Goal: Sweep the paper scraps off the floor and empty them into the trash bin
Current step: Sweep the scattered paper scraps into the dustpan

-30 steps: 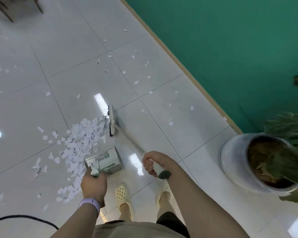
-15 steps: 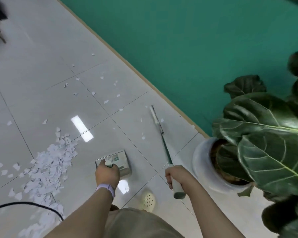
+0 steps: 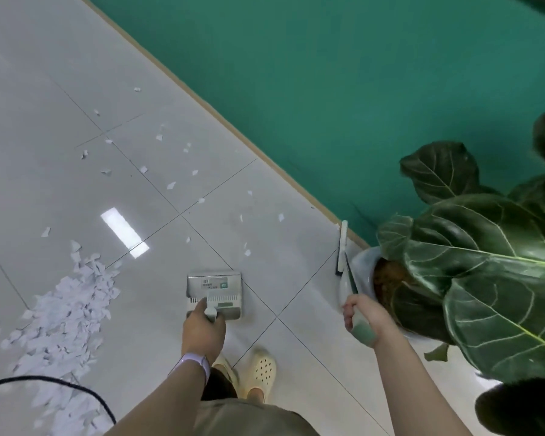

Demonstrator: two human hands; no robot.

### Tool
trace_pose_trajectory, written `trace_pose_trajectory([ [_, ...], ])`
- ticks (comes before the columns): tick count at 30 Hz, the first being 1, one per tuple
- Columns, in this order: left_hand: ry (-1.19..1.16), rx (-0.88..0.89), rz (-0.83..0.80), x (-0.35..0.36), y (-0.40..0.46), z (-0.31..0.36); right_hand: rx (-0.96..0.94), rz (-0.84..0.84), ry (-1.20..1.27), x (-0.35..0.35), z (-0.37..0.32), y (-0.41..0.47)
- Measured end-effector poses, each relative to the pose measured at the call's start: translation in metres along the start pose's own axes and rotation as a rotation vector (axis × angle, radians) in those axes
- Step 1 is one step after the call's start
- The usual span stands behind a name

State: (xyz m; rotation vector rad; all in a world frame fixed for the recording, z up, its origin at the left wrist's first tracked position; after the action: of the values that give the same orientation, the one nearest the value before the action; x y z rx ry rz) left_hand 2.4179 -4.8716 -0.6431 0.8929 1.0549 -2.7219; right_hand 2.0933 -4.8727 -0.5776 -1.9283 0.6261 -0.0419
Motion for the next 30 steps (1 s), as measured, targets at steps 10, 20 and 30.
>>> trace_pose_trajectory([
  [10, -0.080, -0.032, -0.035, -0.026, 0.060, 0.038, 0.094, 0.073, -0.176, 0.054, -0.074, 0.039],
  [20, -0.052, -0.064, -0.017, -0.007, 0.082, 0.038, 0.137, 0.093, -0.501, 0.097, -0.099, 0.106],
  [30, 0.028, -0.091, 0.006, -0.007, 0.086, 0.052, 0.259, -0.026, -0.498, 0.053, -0.073, 0.052],
])
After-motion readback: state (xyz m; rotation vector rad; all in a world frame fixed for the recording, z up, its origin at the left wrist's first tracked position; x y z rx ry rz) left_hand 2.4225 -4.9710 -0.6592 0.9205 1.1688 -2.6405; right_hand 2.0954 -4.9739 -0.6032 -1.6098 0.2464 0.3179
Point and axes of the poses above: each hand's wrist, its own y-axis towards the middle knuckle, its own x-axis out of the palm, z = x × y, the point moved 1 cm from there along y, towards the middle knuckle, and after that the axes turned 4 degrees about y, right-handed, at the moved point
